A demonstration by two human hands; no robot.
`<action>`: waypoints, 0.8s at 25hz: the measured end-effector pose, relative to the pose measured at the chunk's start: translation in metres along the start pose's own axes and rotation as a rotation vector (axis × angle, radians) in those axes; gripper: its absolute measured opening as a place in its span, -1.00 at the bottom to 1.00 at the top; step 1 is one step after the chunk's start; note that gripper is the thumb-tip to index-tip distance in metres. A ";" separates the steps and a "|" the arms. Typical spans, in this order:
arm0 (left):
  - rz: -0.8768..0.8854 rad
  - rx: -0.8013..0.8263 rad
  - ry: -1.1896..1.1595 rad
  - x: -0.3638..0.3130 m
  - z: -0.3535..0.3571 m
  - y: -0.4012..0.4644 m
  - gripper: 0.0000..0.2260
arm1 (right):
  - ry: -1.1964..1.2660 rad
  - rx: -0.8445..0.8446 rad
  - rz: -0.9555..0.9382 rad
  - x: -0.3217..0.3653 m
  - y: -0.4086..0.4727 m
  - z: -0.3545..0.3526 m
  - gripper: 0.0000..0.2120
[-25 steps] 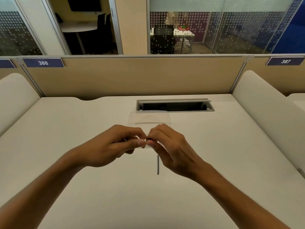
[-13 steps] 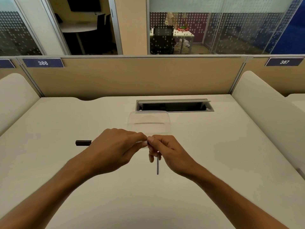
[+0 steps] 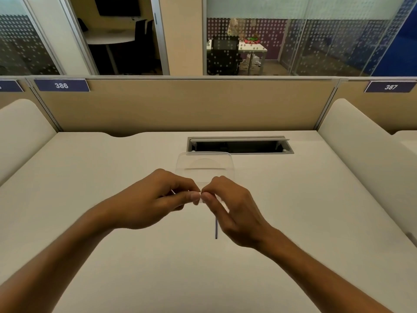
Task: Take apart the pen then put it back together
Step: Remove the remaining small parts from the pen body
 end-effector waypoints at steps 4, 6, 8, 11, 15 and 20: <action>0.070 -0.108 0.325 0.001 0.002 0.000 -0.78 | 0.538 0.240 0.407 -0.008 0.001 0.015 -0.58; 0.076 -0.132 0.412 0.002 0.003 0.001 -0.77 | 0.637 0.285 0.448 -0.009 0.001 0.018 -0.56; 0.080 -0.119 0.423 0.001 0.004 0.000 -0.76 | 0.641 0.285 0.433 -0.009 0.001 0.017 -0.58; 0.103 -0.045 0.326 -0.002 0.004 0.000 -0.75 | 0.450 0.205 0.321 -0.005 -0.001 0.013 -0.63; 0.006 0.110 -0.067 -0.003 -0.002 0.000 -0.74 | -0.032 -0.064 -0.101 0.012 0.001 -0.002 -0.64; -0.017 0.094 -0.056 -0.002 -0.002 -0.004 -0.76 | -0.194 -0.122 -0.217 0.011 0.002 -0.002 -0.66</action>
Point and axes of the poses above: each hand's wrist, its own y-axis towards the middle knuckle, its own z-axis out of the palm, x = y × z, the point moved 4 cm from there along y, towards the middle knuckle, and after that the axes turned 15 degrees about -y, right-handed, at the moved point
